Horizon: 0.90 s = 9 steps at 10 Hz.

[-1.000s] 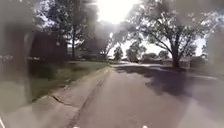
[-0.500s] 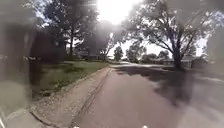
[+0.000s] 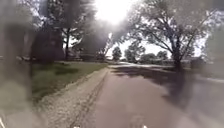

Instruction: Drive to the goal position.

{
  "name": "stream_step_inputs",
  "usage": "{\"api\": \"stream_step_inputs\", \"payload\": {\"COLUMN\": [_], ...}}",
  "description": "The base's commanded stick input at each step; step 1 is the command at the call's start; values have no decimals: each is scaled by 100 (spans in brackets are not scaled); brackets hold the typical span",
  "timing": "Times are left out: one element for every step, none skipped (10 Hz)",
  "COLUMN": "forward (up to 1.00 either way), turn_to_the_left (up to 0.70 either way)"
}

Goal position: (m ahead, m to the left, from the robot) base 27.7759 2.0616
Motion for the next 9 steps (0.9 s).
{"api": "stream_step_inputs", "payload": {"forward": [100,100,100,100,100,100,100,100,100], "turn_to_the_left": [0,-1,0,0,0,0,0,0,0]}}
